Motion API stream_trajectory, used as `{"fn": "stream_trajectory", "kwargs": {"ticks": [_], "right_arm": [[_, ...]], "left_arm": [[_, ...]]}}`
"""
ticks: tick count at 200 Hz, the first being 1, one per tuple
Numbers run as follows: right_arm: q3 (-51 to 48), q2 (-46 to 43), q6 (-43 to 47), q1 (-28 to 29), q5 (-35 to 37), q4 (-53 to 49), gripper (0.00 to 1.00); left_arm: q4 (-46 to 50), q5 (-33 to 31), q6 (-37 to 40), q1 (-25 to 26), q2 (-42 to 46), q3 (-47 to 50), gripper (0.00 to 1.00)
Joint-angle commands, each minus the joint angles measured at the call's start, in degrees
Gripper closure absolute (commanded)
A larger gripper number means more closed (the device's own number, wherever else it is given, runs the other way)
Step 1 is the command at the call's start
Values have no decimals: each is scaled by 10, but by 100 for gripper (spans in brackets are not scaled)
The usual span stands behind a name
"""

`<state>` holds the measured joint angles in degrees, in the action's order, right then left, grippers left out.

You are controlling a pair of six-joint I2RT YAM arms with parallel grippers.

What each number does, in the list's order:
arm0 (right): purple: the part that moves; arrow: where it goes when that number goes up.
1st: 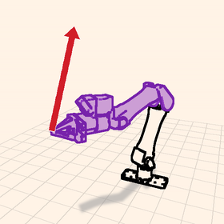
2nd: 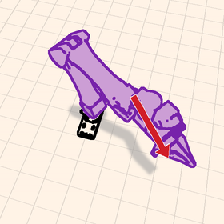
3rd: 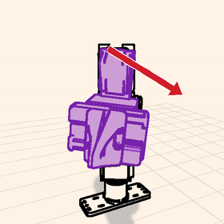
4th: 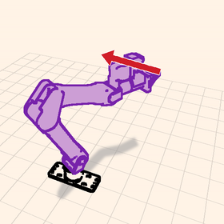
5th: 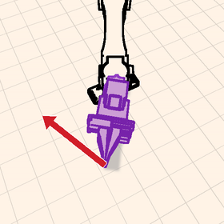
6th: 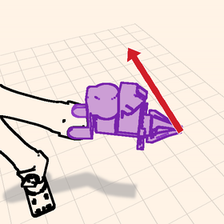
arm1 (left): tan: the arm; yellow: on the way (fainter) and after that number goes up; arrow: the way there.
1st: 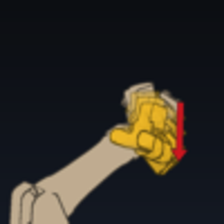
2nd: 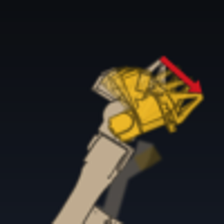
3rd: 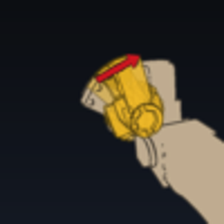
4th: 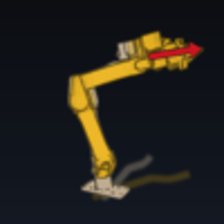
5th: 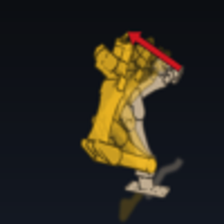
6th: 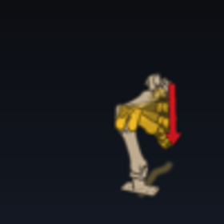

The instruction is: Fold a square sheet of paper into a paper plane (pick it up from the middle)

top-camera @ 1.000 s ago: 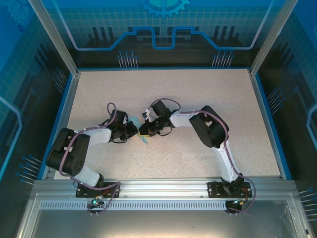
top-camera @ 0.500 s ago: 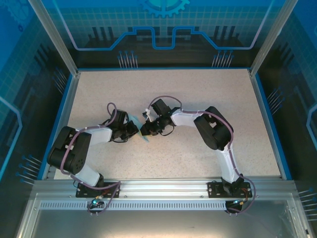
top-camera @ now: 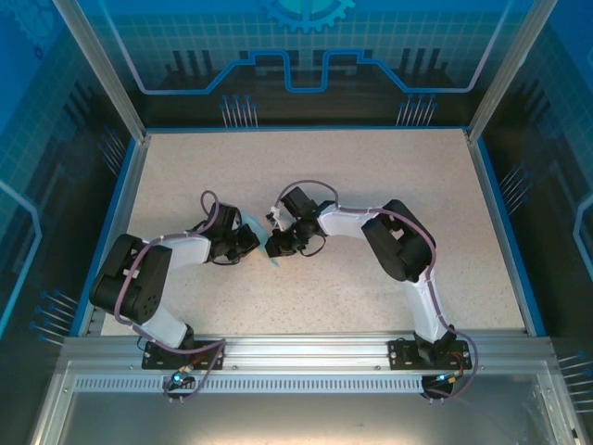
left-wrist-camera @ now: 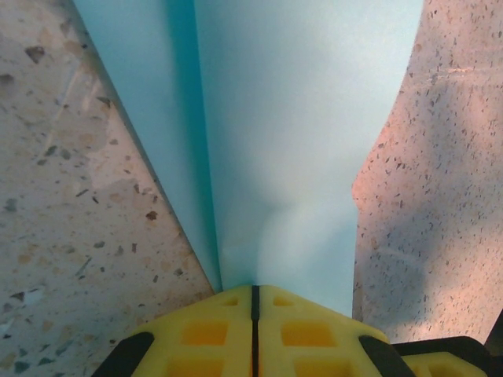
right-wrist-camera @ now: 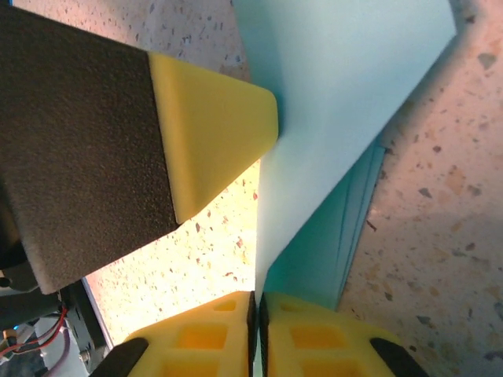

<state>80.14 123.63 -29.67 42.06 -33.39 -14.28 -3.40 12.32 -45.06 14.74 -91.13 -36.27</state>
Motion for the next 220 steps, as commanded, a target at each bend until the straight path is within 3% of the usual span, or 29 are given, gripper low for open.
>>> {"fn": "stream_trajectory", "kwargs": {"ticks": [1, 96, 220], "right_arm": [[-11, -2, -7, -4, -8, 12, 94], [-66, 12, -80, -32, -88, 116, 100], [-70, 52, -162, -56, -97, 126, 100]], "left_arm": [[51, -13, 3, 2, -9, -7, 94], [-16, 51, 30, 1, 32, 0, 79], [-112, 115, 44, 2, 42, 58, 77]]}}
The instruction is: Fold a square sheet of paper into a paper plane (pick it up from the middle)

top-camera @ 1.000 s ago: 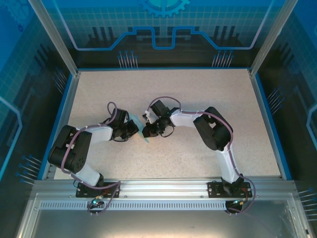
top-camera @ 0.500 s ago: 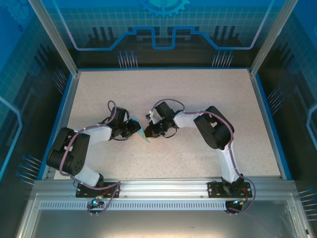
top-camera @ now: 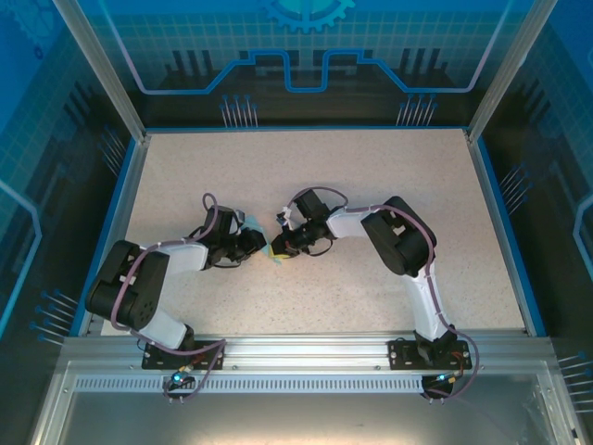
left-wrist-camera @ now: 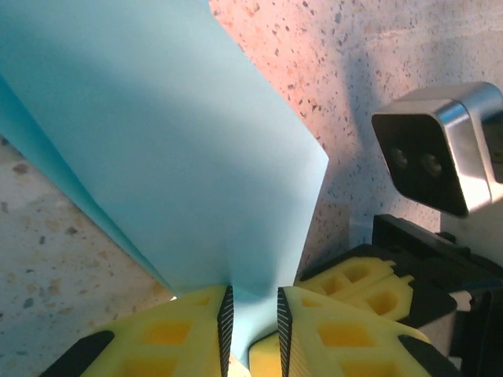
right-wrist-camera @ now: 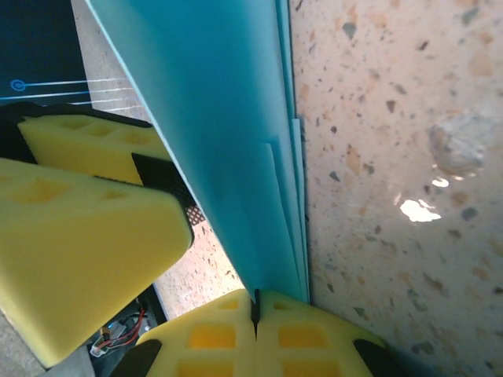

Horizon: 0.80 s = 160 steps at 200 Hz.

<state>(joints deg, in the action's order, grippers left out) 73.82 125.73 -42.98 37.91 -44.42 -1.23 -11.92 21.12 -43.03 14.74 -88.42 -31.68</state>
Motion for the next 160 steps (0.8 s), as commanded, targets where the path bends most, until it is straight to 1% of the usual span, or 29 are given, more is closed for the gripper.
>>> {"fn": "stream_trajectory", "kwargs": {"ticks": [1, 45, 160], "right_arm": [[-7, 32, -28, -14, 13, -4, 100], [-5, 38, -36, -16, 12, -10, 100], [7, 47, -41, -18, 14, -27, 100]], "left_arm": [[-27, 27, 24, 2, 14, 12, 77], [-37, 29, 34, 2, 5, 11, 77], [-28, 12, 40, 2, -31, 0, 88]]}}
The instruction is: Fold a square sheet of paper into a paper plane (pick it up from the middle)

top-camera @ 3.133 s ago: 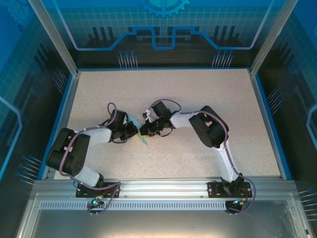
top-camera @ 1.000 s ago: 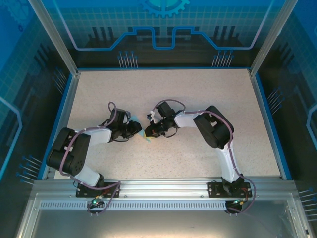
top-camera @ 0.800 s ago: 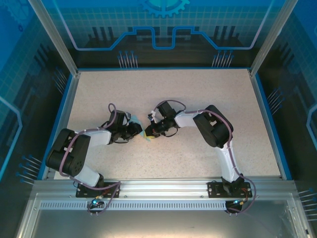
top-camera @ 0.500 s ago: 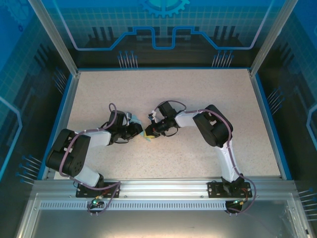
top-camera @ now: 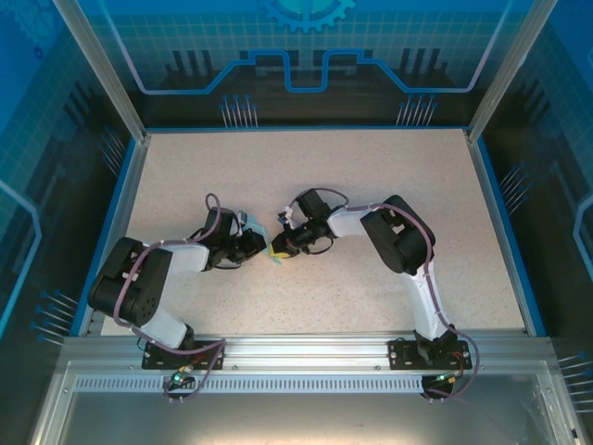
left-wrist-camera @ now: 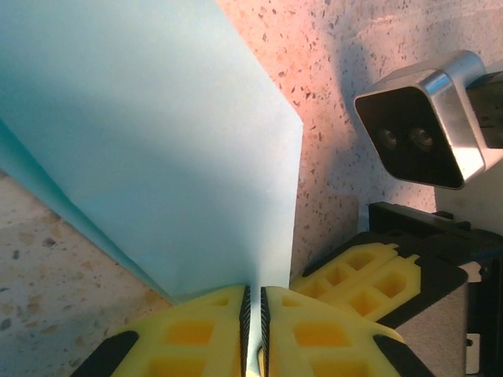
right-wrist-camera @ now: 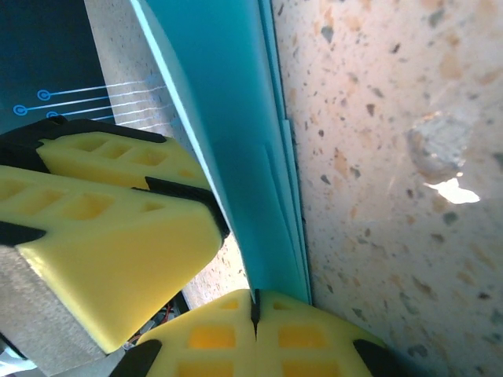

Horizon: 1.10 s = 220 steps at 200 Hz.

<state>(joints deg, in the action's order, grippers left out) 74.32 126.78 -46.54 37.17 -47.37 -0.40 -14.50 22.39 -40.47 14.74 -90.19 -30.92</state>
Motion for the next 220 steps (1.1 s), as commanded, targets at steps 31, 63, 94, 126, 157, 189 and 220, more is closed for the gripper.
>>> {"fn": "stream_trajectory", "kwargs": {"ticks": [31, 63, 94, 126, 157, 189, 220], "right_arm": [[4, 38, -3, -10, 44, -40, 100], [11, 36, 7, -10, 49, -52, 100], [28, 25, 28, -7, 63, -81, 97], [48, 3, 53, -3, 74, -109, 90], [58, -18, 88, 4, 83, -136, 85], [57, -29, 116, 14, 84, -151, 82], [57, -35, 129, 21, 98, -165, 84]], "left_arm": [[-4, -7, 14, 2, -22, -9, 91], [-4, -12, 13, 2, -30, -10, 93], [1, -18, 12, 2, -35, -10, 93], [15, -27, 10, 2, -40, -15, 94], [21, -29, 5, 2, -45, -19, 94], [24, -29, 2, 2, -46, -21, 94], [26, -29, 1, 1, -45, -23, 94]]}}
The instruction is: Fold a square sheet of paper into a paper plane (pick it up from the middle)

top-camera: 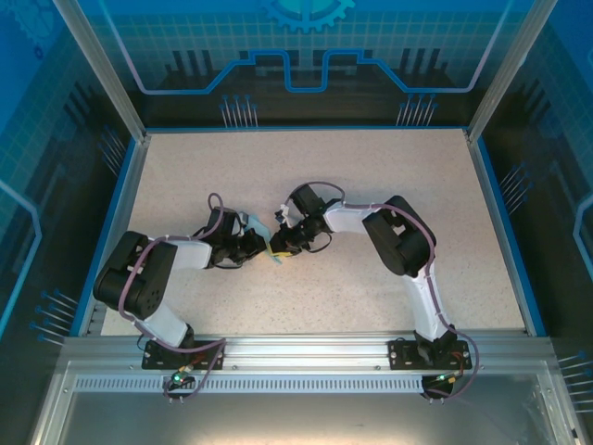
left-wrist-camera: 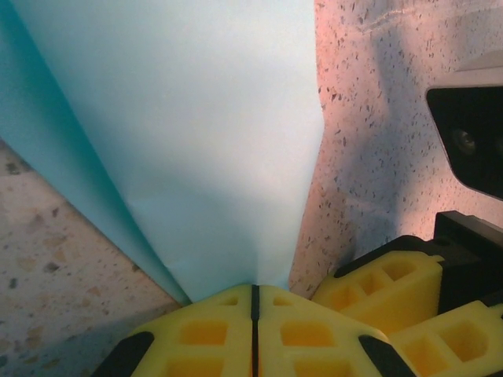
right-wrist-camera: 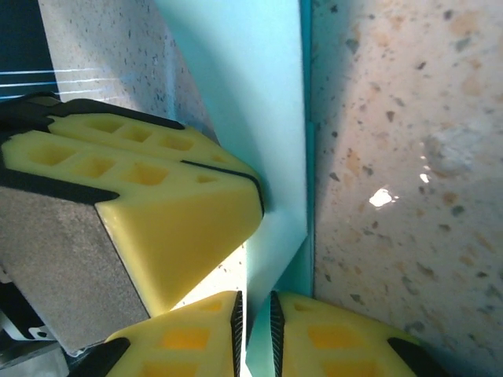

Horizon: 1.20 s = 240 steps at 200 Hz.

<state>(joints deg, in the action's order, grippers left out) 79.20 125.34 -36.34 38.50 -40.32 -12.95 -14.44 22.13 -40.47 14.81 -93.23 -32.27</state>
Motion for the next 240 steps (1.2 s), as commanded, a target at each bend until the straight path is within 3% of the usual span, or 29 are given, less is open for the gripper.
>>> {"fn": "stream_trajectory", "kwargs": {"ticks": [1, 80, 171, 240], "right_arm": [[8, -20, 27, 8, 28, -40, 85], [-7, -14, 30, 4, 41, -34, 100], [-88, 4, -105, -36, -50, 158, 100], [-93, 2, -140, -46, -48, 163, 100]], "left_arm": [[26, -26, 1, 1, -15, -10, 94], [33, -20, 1, 1, -7, -22, 93], [2, 10, 2, 1, 54, -9, 75], [-27, 20, 6, 7, 24, 2, 85]]}}
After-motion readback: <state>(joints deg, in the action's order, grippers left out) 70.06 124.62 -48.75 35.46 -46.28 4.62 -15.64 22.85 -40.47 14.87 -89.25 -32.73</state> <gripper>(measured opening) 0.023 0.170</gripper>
